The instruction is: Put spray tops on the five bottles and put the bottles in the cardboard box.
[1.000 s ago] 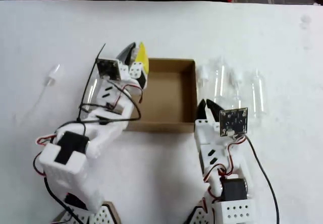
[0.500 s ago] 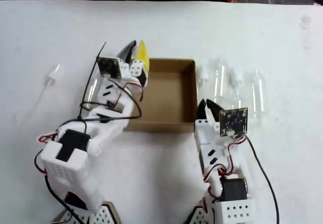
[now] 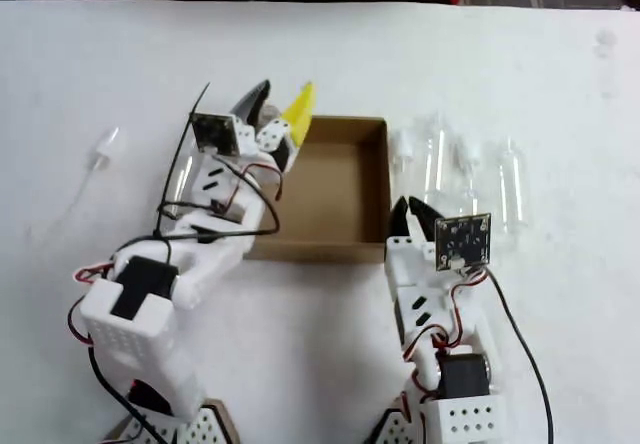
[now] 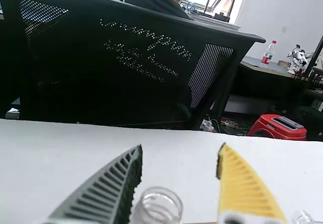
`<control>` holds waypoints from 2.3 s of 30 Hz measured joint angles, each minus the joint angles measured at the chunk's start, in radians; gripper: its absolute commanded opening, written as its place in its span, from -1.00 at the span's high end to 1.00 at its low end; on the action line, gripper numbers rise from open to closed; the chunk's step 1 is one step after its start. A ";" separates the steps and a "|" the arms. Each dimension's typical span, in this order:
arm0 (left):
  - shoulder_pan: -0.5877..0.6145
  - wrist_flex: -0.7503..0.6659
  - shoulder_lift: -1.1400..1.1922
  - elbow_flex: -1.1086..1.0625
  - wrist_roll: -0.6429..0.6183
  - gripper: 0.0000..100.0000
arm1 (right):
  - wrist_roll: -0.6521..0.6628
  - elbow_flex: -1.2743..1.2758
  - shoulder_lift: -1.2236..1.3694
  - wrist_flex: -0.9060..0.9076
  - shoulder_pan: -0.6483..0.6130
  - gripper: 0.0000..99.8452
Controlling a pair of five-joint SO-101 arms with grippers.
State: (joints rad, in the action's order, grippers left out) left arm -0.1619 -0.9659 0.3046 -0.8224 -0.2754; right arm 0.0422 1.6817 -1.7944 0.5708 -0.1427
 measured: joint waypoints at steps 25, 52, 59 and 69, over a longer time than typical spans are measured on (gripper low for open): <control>0.193 0.368 -0.448 -0.075 -0.334 0.63 | 0.000 0.000 0.000 0.000 0.000 0.96; 0.339 2.248 -0.126 1.037 0.216 0.63 | 0.000 0.000 0.000 0.000 0.000 0.96; 0.339 2.272 0.083 1.198 0.232 0.63 | 0.000 0.000 0.000 0.000 0.000 0.96; 0.339 2.272 0.396 1.450 0.285 0.63 | 0.000 0.000 0.000 0.021 0.000 0.96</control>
State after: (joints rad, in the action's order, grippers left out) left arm 0.1772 1.3065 0.7004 0.6276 0.0100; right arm 0.0422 1.6817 -1.7944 0.5923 -0.1427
